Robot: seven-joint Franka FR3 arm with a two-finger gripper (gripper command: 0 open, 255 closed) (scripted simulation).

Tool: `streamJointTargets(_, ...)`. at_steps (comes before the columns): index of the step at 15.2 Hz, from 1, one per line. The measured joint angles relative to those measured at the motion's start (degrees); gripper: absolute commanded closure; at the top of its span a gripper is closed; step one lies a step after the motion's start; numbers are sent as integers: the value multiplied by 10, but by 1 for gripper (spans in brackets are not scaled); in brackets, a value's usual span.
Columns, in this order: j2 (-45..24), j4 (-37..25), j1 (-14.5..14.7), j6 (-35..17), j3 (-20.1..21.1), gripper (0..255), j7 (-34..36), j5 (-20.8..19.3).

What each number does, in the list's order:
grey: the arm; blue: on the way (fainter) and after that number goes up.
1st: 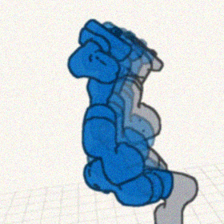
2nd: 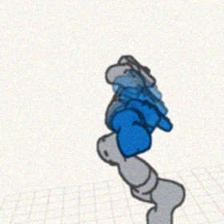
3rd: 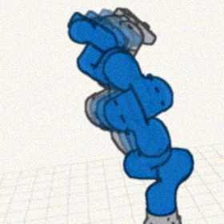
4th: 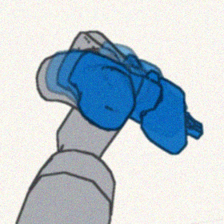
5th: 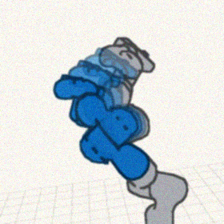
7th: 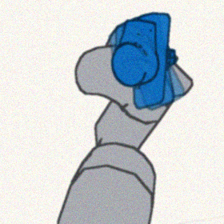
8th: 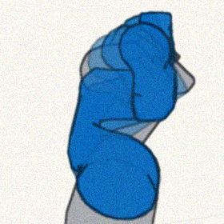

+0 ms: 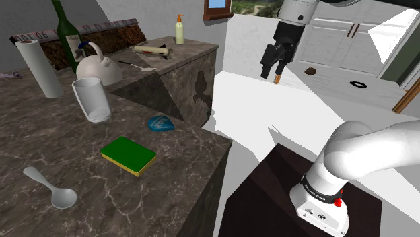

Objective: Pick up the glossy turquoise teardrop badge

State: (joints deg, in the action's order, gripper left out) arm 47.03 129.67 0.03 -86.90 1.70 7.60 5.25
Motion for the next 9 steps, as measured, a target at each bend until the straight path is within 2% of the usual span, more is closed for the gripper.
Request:
streamJointTargets(3,-15,-2,4,-12,12,0,8,7)
streamJointTargets(9,-100,-28,22,-68,67,0,44,29)
